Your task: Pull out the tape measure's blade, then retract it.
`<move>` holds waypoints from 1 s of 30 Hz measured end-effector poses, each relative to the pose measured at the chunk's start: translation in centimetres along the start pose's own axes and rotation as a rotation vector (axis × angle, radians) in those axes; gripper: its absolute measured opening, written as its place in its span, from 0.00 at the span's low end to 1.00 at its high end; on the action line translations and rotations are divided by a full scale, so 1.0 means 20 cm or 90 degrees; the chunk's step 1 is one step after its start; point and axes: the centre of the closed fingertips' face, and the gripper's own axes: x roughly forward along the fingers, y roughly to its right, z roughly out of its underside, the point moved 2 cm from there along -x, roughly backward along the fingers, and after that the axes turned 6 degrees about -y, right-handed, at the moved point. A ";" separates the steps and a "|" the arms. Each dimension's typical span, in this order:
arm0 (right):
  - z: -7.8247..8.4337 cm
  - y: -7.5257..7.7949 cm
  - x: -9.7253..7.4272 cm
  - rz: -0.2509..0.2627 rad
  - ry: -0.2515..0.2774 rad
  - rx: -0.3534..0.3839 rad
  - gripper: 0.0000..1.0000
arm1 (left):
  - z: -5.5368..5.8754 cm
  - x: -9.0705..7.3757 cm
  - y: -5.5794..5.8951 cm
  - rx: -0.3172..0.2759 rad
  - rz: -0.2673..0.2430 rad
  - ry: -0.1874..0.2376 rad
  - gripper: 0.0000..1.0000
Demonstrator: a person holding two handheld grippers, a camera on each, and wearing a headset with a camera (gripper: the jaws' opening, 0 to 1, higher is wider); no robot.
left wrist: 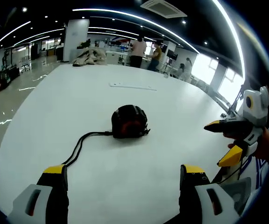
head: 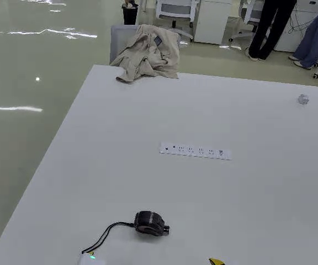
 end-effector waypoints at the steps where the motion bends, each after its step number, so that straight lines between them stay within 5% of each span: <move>1: 0.00 0.00 0.00 0.001 -0.002 0.000 0.87 | 0.00 -0.01 0.00 -0.001 0.001 0.001 0.98; 22: 0.06 -0.04 -0.17 0.017 -0.035 0.008 0.90 | 0.04 -0.21 0.00 -0.023 0.015 -0.012 1.00; 30: 0.05 -0.05 -0.25 0.015 -0.034 0.013 0.90 | 0.11 -0.28 -0.01 -0.033 0.021 -0.025 1.00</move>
